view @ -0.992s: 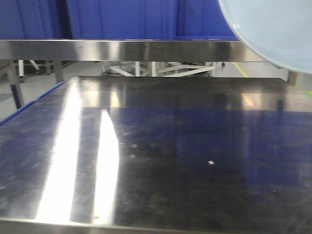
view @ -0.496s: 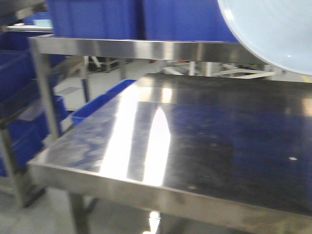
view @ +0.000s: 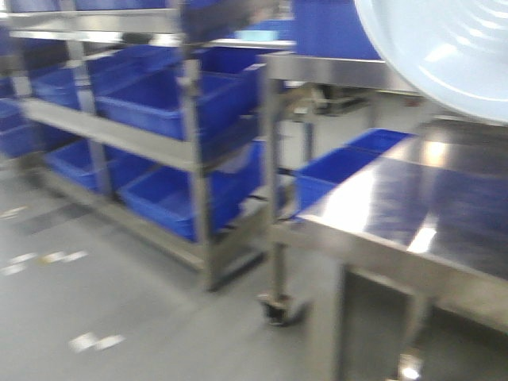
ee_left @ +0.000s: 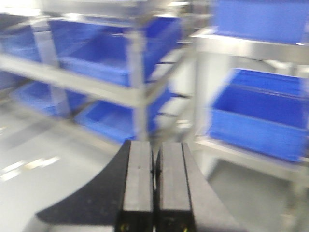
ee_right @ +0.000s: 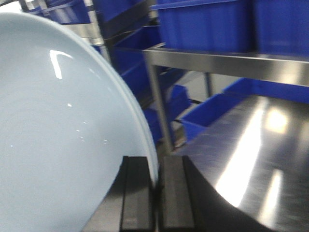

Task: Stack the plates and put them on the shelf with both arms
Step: 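Drive the base to the blue-bin shelf holding the plate stack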

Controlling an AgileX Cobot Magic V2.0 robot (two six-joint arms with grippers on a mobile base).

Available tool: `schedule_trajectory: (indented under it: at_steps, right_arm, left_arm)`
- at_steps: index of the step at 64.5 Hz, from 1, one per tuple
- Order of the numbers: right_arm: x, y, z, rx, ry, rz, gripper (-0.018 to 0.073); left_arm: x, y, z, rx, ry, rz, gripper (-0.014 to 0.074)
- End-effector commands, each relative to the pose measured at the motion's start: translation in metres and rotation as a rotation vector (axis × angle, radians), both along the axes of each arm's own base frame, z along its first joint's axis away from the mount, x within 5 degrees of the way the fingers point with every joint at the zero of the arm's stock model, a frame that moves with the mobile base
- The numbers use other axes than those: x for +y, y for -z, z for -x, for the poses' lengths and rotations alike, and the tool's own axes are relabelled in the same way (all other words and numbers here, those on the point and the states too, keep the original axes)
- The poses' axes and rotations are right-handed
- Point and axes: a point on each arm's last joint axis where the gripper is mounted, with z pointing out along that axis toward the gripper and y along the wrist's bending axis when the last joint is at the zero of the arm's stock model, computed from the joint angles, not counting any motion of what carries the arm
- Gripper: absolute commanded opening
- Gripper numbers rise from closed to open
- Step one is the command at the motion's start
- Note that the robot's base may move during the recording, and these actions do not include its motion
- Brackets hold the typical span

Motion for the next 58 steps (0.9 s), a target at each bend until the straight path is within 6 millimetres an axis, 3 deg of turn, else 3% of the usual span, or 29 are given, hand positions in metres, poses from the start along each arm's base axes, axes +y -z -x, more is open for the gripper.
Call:
schedule_trajectory:
  at_steps: [1,58]
  right_arm:
    - [-0.0023,-0.0202,0.0006,-0.133,0.024,-0.016,0.0057]
    - [-0.0023,-0.0202,0.0006,-0.133,0.024,-0.016,0.0057]
  left_arm:
    - [0.0008,-0.0159,-0.0012,-0.099,-0.012,0.03,0.0083]
    - [0.0008,-0.0159,-0.0012,-0.099,-0.012,0.03,0.0083]
